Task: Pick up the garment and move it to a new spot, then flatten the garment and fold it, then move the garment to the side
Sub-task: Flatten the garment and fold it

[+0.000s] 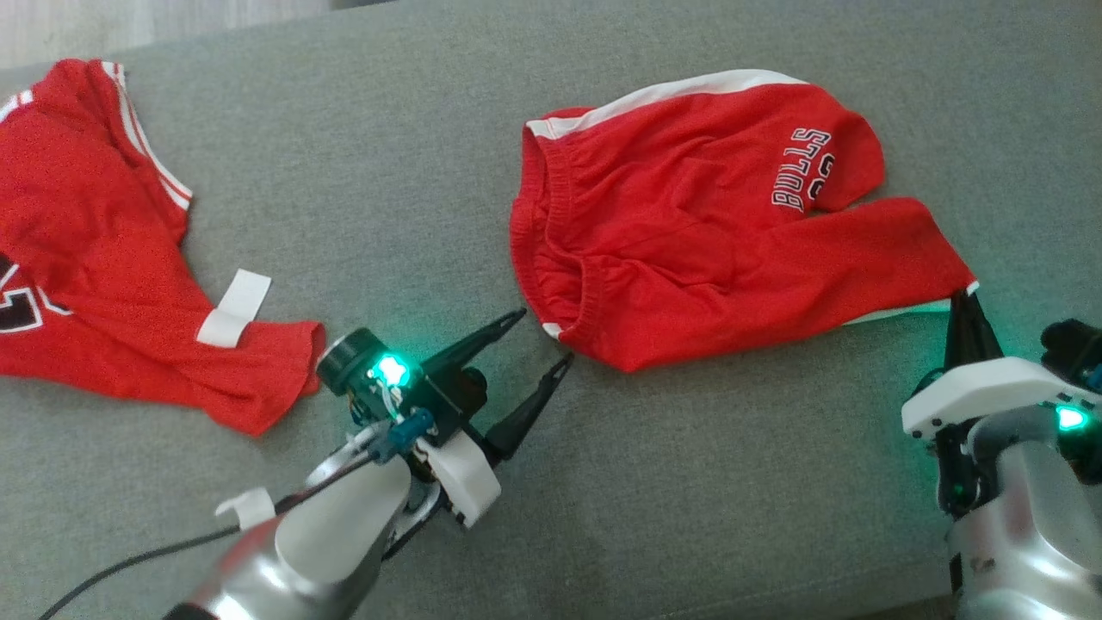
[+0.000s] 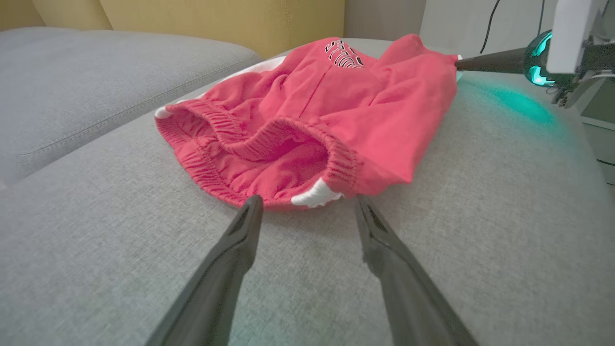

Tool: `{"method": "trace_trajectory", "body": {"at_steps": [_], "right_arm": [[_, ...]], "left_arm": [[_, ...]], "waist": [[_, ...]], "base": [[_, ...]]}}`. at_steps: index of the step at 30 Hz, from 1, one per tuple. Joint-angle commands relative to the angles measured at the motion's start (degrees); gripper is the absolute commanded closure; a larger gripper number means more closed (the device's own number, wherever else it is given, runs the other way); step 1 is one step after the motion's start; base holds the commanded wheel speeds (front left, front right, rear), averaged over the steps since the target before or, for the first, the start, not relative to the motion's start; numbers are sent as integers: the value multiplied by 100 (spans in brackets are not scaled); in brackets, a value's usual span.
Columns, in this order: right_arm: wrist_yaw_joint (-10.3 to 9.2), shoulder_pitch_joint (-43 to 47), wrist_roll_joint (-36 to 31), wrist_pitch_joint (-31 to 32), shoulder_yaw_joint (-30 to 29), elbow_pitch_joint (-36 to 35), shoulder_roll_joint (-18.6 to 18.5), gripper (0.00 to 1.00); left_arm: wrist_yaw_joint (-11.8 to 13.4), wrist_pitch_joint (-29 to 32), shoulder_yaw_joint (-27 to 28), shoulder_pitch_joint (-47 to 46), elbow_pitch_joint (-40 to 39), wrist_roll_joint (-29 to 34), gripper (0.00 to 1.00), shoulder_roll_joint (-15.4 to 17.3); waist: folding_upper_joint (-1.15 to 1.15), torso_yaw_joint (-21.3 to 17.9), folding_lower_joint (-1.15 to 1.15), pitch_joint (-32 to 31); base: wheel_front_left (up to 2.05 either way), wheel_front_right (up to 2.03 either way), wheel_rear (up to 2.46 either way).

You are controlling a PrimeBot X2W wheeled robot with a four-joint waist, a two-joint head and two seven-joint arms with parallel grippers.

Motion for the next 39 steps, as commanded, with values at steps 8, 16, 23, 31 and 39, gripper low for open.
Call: {"method": "trace_trajectory", "body": {"at_steps": [8, 16, 23, 31, 39], "right_arm": [[-4, -255, 80, 41, 212, -296, -26, 100], [-4, -266, 94, 97, 261, -362, -26, 100], [-4, -270, 94, 124, 274, -367, -26, 100], [-4, -277, 62, 139, 237, -334, -26, 100], [-4, -289, -26, 225, 225, -505, -26, 100]], "left_arm": [[9, -233, -140, -649, 285, -90, 0, 81], [9, -266, -333, -865, 344, -175, 0, -15], [9, -270, -547, -972, 190, -309, 0, 38], [9, -271, -795, -970, -20, -561, 100, 125], [10, -272, -487, -745, -521, -742, 100, 339]], "waist": [[0, -42, -1, 152], [0, -58, -1, 217], [0, -88, -1, 252], [0, -74, -1, 223], [0, 41, -1, 17]], "base": [[0, 0, 0], [0, 0, 0], [0, 0, 0], [0, 0, 0], [0, 0, 0]]}}
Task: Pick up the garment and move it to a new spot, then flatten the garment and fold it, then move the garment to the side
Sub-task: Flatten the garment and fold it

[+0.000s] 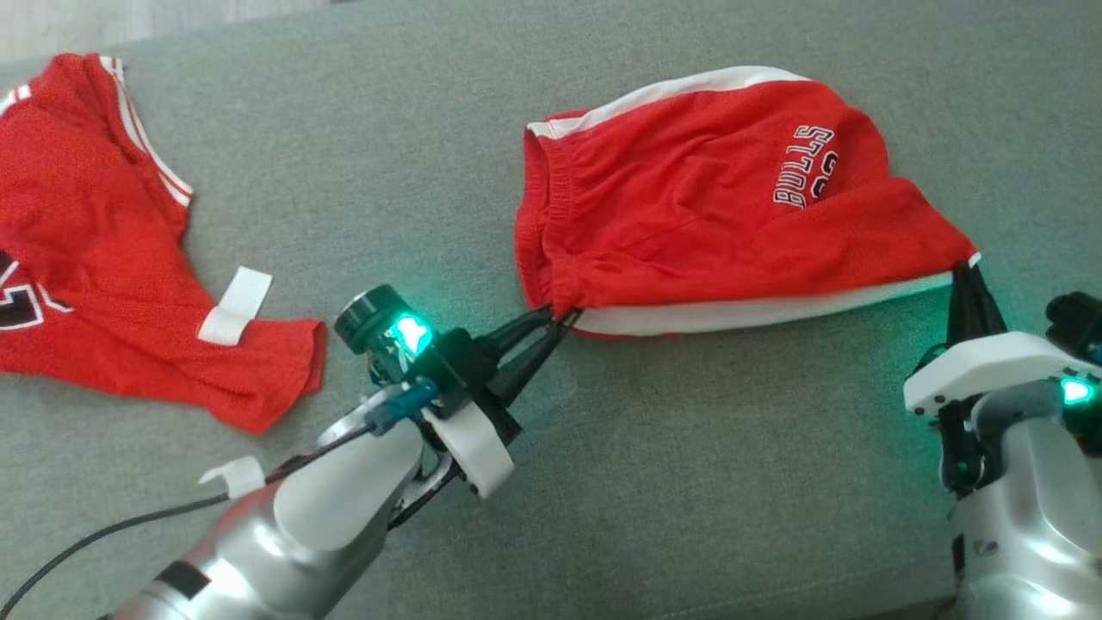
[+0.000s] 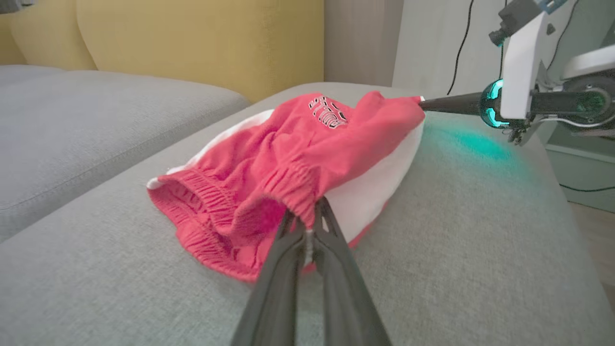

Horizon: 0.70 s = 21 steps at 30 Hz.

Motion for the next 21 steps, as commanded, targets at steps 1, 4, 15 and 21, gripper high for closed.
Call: {"method": "trace_trajectory", "body": {"at_steps": [1, 4, 15, 21], "right_arm": [[-4, -149, -32, 37, 159, -274, -26, 100], [-4, -117, -4, 134, 253, -477, -26, 100], [-4, -194, 156, 732, 956, -1761, -26, 100], [-4, -744, 247, 1115, 1392, -2557, -26, 100]], "left_arm": [[16, -54, 317, -45, -230, -44, 100, 174], [28, -54, 505, 67, -382, -126, 100, 221], [70, 66, 986, -1, -619, -463, 100, 540], [92, 514, 1403, -532, -786, -756, 100, 875]], "waist": [[0, 45, 0, -82], [0, 90, 0, -173], [0, 153, 0, -513], [0, 119, 0, -816]], "base": [[0, 0, 0], [0, 0, 0], [0, 0, 0], [0, 0, 0]]}}
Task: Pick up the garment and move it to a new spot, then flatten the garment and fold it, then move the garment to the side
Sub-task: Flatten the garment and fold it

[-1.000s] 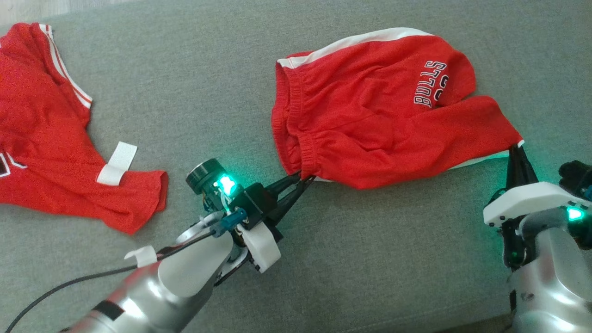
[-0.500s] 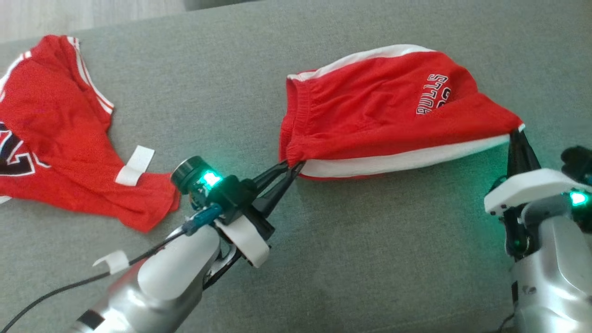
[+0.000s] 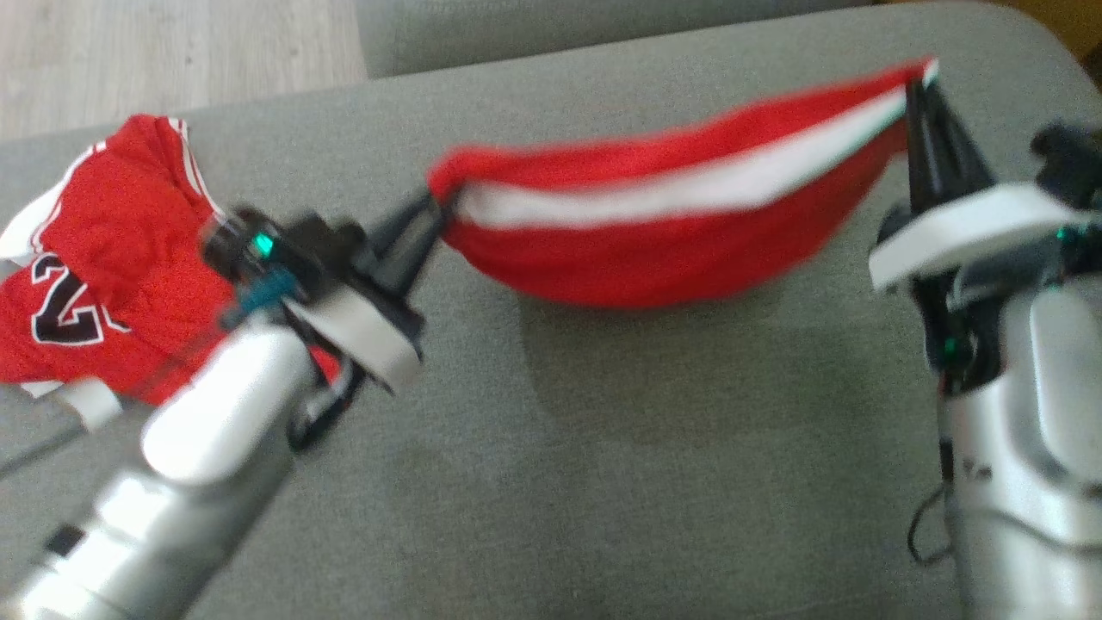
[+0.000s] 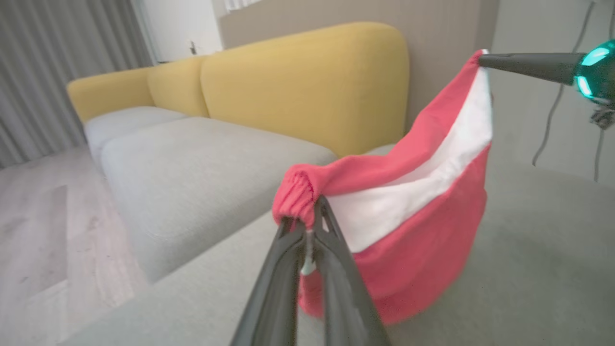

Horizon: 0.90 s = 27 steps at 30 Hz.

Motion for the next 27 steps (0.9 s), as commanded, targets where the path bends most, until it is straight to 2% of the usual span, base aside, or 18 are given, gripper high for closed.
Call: {"method": "trace_trajectory", "body": {"at_steps": [1, 8, 12, 16, 21, 27], "right_arm": [[-4, -395, 56, 16, 170, -297, -17, 100], [-4, -1191, -10, -347, 241, -199, -30, 100], [-4, -1246, -86, -458, 437, 53, -72, 100], [-4, -1057, -46, -464, 503, -5, -153, 100], [-4, -657, 37, -296, 557, -466, -264, 100], [-4, -162, -60, 205, 265, -1440, -258, 100]], "left_arm": [[51, 48, 354, -460, -201, -81, 100, 222], [294, 440, 907, -1020, -377, -481, 100, 387], [445, 529, 1018, -990, -599, -595, 100, 421], [600, 593, 1006, -753, -999, -617, 100, 499], [861, 729, 960, -270, -1721, -587, 100, 757], [1372, 1005, 1167, 184, -2926, -695, 100, 1100]], "waist": [[0, -18, 0, -115], [0, -22, 0, -534], [0, 13, 0, -754], [0, 63, 0, -871], [0, 77, 0, -964], [0, 79, 0, -950]], "base": [[0, 0, 0], [0, 0, 0], [0, 0, 0], [0, 0, 0], [0, 0, 0], [0, 0, 0]]}}
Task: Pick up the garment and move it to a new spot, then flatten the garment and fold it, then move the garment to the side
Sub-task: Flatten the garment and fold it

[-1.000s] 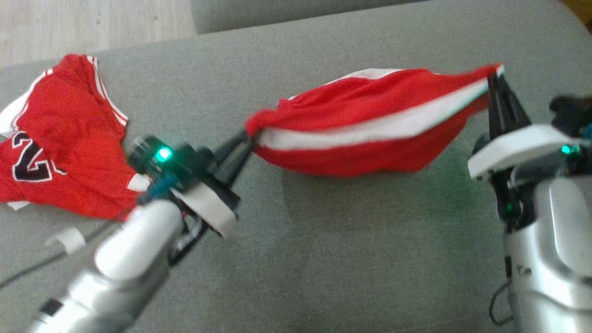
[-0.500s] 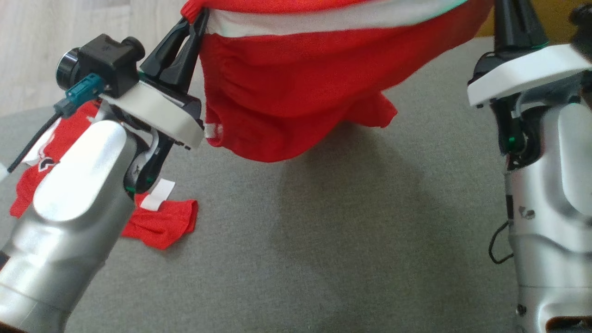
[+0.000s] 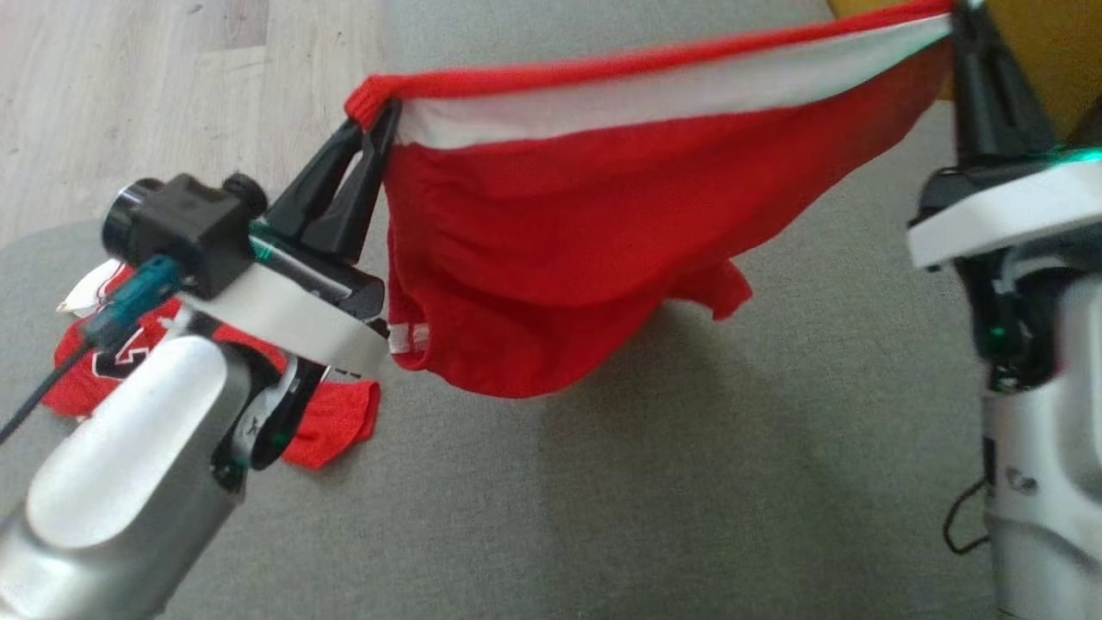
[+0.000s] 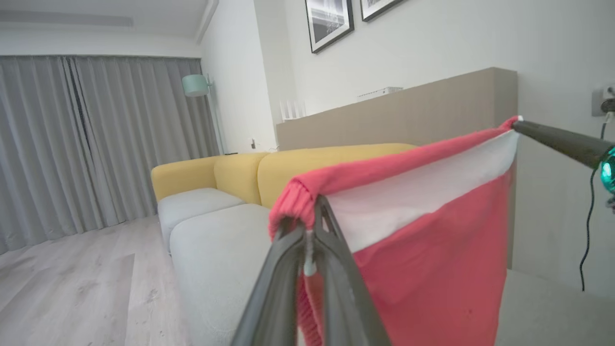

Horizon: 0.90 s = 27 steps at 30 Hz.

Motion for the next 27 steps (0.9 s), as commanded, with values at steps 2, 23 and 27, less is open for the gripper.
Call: {"method": "trace_trajectory", "body": {"at_steps": [2, 23, 27], "right_arm": [[-4, -22, -190, 337, -135, -662, 79, 100], [-4, -3964, -1107, -508, -498, 2659, 200, 100], [-4, -4637, -1352, -1185, -778, 3445, 128, 100]], "left_arm": [[241, 151, 489, -278, -649, -75, 100, 336], [-712, -297, 804, -3552, 2543, 228, 100, -274], [-864, -859, 853, -4220, 3255, 344, 100, -558]], "waist": [[0, 6, 0, 63], [0, -239, 0, 2314], [0, -227, 0, 2523]], "base": [[0, 0, 0], [0, 0, 0], [0, 0, 0]]}}
